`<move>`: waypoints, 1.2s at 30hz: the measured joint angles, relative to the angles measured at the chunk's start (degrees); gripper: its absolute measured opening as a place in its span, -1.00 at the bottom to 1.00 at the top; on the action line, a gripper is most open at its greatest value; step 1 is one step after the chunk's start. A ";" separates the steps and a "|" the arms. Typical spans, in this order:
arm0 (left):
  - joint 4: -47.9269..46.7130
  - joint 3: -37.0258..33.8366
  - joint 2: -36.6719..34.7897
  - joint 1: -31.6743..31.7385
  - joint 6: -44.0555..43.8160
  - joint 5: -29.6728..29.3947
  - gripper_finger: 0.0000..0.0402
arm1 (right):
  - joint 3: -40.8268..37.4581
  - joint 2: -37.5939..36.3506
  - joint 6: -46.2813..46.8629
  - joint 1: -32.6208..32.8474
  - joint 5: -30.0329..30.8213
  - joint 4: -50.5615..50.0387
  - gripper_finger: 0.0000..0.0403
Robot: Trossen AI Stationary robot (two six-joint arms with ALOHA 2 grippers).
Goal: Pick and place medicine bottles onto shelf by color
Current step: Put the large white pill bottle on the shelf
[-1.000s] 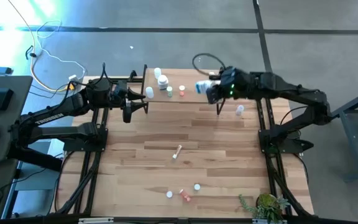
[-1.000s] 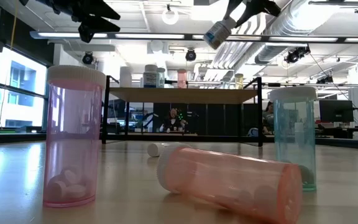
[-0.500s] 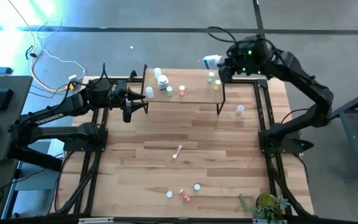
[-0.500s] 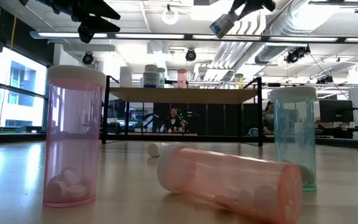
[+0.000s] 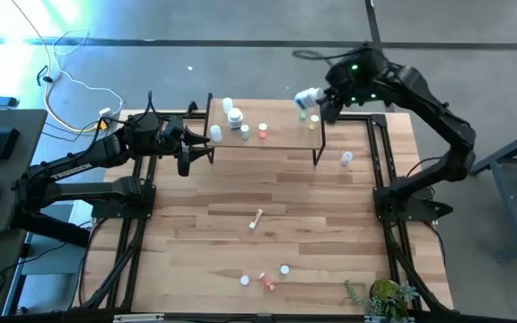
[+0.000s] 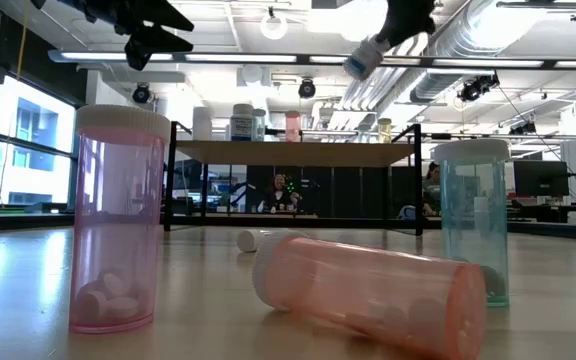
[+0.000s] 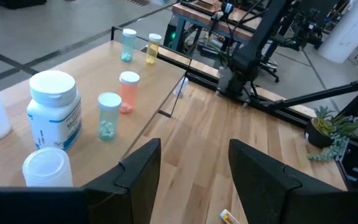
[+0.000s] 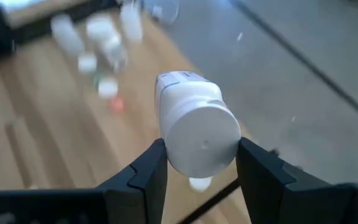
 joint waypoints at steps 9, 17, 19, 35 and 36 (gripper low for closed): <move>0.00 0.00 0.00 0.01 -0.58 -0.02 -0.11 | -0.03 6.58 -8.62 4.45 -0.38 -10.10 -0.27; -0.02 0.00 0.00 0.02 -0.58 -2.05 -0.11 | -0.06 10.90 -14.87 7.41 1.86 -11.22 -0.30; -0.01 0.00 0.01 0.01 -0.58 -2.05 -0.11 | -0.06 12.00 -15.70 7.66 3.34 -12.41 -0.31; -0.39 0.00 0.02 -0.07 -2.28 -3.26 -0.11 | -0.08 11.85 -7.90 11.96 -0.98 -12.67 -0.32; -0.39 0.00 0.02 -0.07 -2.41 -3.26 -0.11 | -0.08 11.85 -7.07 12.39 -1.78 -12.30 -0.32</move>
